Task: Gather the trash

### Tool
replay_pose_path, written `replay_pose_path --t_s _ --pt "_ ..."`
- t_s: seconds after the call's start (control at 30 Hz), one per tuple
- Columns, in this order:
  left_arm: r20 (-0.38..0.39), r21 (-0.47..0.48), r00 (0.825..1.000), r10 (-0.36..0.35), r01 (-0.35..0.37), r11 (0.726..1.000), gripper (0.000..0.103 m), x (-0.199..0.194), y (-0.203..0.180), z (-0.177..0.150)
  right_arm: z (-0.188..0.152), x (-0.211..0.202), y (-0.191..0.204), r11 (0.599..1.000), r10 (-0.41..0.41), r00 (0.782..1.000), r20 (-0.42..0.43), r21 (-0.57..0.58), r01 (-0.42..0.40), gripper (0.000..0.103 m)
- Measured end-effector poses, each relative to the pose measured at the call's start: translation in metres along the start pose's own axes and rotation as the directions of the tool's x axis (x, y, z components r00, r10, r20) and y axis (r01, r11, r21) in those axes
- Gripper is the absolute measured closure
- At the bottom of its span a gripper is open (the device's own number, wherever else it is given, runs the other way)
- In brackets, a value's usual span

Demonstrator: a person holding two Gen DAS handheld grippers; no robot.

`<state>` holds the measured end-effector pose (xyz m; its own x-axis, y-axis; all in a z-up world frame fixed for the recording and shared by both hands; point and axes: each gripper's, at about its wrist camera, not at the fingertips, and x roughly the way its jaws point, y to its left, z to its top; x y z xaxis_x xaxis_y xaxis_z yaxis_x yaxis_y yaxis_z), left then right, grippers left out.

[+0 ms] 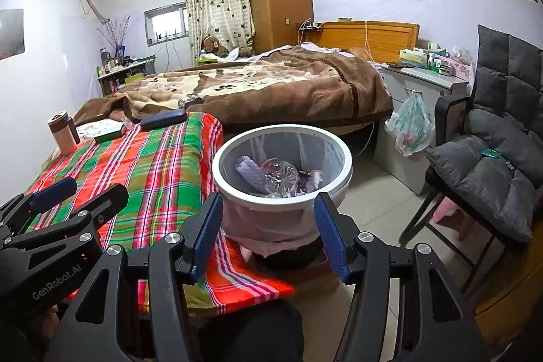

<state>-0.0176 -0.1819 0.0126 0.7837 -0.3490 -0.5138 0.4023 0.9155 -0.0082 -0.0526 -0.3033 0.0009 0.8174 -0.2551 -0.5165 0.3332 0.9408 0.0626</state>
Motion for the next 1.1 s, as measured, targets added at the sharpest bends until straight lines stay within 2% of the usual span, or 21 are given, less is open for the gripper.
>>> replay_pose_path --t_s 1.1 --pt "0.006 -0.005 1.0 0.016 -0.016 1.0 0.026 -0.0029 -0.0006 0.002 0.0007 -0.0012 0.0008 1.0 0.0 1.0 -0.001 -0.002 0.0 0.046"
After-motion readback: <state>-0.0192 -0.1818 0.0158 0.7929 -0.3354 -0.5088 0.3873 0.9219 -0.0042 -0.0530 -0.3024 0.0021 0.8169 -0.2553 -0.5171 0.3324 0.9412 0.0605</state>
